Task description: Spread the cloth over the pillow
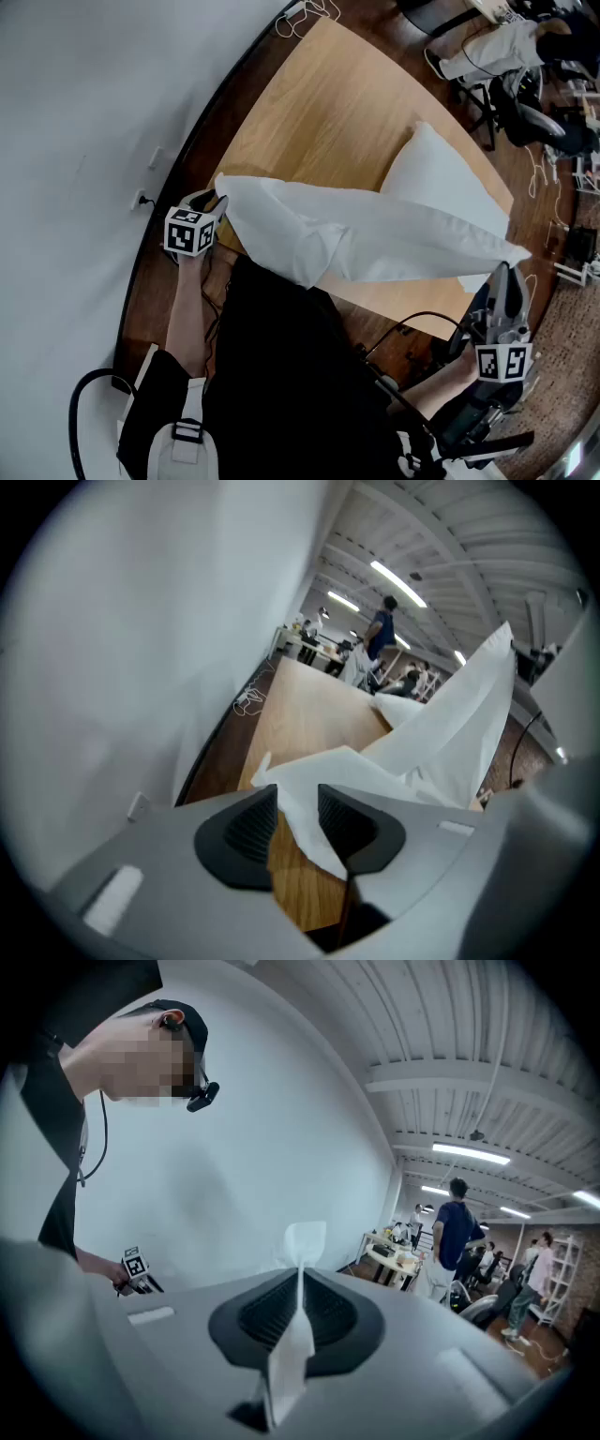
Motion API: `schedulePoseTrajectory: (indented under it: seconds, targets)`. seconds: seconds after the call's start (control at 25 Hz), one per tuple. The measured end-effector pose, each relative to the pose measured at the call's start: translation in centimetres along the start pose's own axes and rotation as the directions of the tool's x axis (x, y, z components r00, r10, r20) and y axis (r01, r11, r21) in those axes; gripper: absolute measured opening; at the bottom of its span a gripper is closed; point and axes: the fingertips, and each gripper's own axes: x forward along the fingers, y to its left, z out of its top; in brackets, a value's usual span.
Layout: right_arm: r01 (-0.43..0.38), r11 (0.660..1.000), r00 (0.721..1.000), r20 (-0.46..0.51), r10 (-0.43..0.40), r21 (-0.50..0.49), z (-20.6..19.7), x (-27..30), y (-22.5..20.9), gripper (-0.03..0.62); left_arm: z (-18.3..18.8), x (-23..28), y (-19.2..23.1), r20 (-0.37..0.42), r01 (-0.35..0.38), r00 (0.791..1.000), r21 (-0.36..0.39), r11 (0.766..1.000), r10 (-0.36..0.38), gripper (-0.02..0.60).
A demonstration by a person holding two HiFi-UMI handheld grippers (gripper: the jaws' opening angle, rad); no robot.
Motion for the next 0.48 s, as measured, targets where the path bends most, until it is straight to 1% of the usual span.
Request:
schedulePoseTrajectory:
  seconds: [0.04, 0.08, 0.12, 0.16, 0.2, 0.24, 0.28, 0.32, 0.36, 0.4, 0.44, 0.48]
  targets:
    - [0.003, 1.000, 1.000, 0.008, -0.003, -0.006, 0.5, -0.3, 0.0, 0.020, -0.6, 1.2, 0.6, -0.056, -0.033, 0.998, 0.031, 0.999, 0.035, 0.161]
    - [0.006, 1.000, 1.000, 0.017, -0.006, -0.010, 1.0, -0.6, 0.0, 0.020, -1.1, 2.4, 1.1, -0.100, -0.058, 0.993, 0.052, 0.997, 0.063, 0.230]
    - [0.006, 1.000, 1.000, 0.024, -0.006, -0.010, 1.4, -0.8, -0.1, 0.020, -1.2, 3.5, 1.4, -0.125, -0.068, 0.989, 0.053, 0.996, 0.074, 0.240]
    - [0.005, 1.000, 1.000, 0.030, -0.005, -0.007, 1.6, -1.0, -0.2, 0.018, -1.1, 4.4, 1.6, -0.128, -0.063, 0.990, 0.034, 0.997, 0.067, 0.241]
    - [0.004, 1.000, 0.999, 0.032, -0.004, 0.001, 1.7, -1.3, -0.3, 0.020, -0.6, 5.0, 1.5, -0.111, -0.048, 0.993, 0.008, 0.999, 0.049, 0.192]
    - [0.004, 1.000, 1.000, 0.031, -0.004, 0.014, 1.6, -1.5, -0.5, 0.018, 0.3, 5.2, 1.4, -0.069, -0.020, 0.997, -0.027, 0.999, 0.018, 0.031]
    - [0.007, 1.000, 1.000, 0.024, -0.008, 0.030, 1.2, -1.8, -0.8, 0.018, 1.6, 4.9, 1.1, 0.003, 0.033, 0.999, -0.081, 0.996, -0.033, 0.012]
    - [0.017, 0.999, 1.000, 0.010, -0.017, 0.048, 0.5, -2.1, -1.3, 0.020, 3.4, 4.3, 0.7, 0.104, 0.110, 0.990, -0.148, 0.983, -0.095, 0.011]
    - [0.037, 0.997, 0.999, -0.010, -0.036, 0.064, -0.3, -2.6, -2.2, 0.020, 5.6, 3.3, 0.5, 0.217, 0.191, 0.965, -0.203, 0.960, -0.146, 0.011]
    - [0.067, 0.995, 0.997, -0.034, -0.065, 0.075, -1.2, -3.2, -3.5, 0.018, 7.8, 2.0, 0.4, 0.324, 0.256, 0.929, -0.225, 0.940, -0.176, 0.011]
    - [0.105, 0.991, 0.993, -0.054, -0.101, 0.080, -2.0, -4.2, -5.0, 0.018, 10.0, 0.3, 0.4, 0.418, 0.300, 0.888, -0.214, 0.930, -0.191, 0.010]
    - [0.144, 0.986, 0.988, -0.064, -0.139, 0.083, -2.5, -5.4, -6.6, 0.020, 12.1, -1.8, 0.4, 0.500, 0.325, 0.843, -0.177, 0.929, -0.200, 0.009]
